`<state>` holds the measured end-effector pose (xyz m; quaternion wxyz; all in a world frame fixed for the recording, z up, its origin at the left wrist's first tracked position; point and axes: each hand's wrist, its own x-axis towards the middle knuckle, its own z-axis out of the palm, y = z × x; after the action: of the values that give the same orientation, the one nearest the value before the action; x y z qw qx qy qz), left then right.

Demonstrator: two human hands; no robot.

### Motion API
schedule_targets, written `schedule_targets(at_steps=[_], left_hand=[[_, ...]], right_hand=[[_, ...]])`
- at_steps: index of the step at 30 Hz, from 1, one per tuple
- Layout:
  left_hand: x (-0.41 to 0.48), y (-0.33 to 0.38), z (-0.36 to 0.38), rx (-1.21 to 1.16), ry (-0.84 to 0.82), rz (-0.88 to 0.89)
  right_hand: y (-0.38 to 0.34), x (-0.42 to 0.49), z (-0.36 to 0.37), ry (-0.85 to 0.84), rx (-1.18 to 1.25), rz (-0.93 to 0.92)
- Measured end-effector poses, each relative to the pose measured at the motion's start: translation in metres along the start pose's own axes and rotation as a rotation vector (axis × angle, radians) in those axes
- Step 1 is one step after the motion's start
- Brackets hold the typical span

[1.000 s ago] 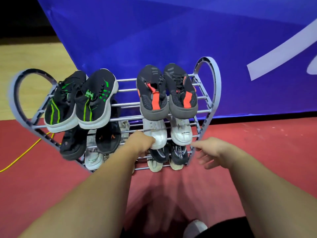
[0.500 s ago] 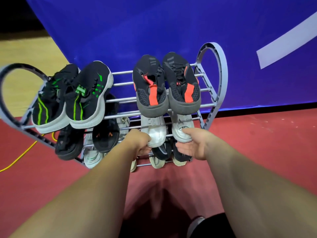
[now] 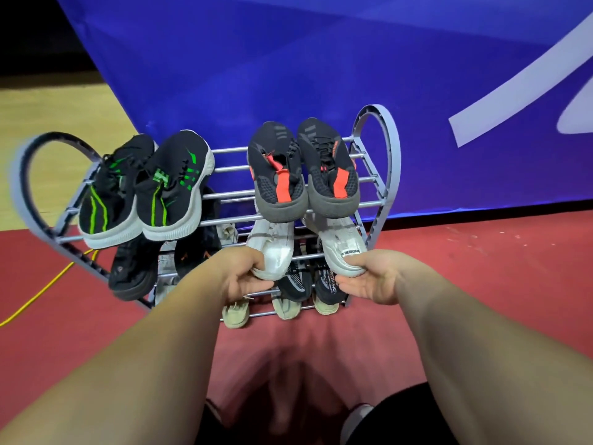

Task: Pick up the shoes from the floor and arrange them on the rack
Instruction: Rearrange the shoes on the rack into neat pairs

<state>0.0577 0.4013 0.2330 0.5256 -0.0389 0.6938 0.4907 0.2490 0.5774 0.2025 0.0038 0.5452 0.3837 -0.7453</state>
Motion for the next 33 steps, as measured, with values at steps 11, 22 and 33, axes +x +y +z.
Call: schedule_targets(at_steps=[11, 22, 33], left_hand=[[-0.036, -0.002, -0.056, 0.112, 0.029, -0.050], [-0.055, -0.002, -0.096, 0.112, -0.025, -0.075], [-0.071, -0.005, -0.102, 0.251, -0.181, -0.178]], right_hand=[[0.006, -0.003, 0.012, 0.048, 0.073, 0.018], [0.002, -0.016, 0.031, -0.005, -0.104, 0.164], [0.000, -0.054, 0.027, -0.236, -0.334, 0.138]])
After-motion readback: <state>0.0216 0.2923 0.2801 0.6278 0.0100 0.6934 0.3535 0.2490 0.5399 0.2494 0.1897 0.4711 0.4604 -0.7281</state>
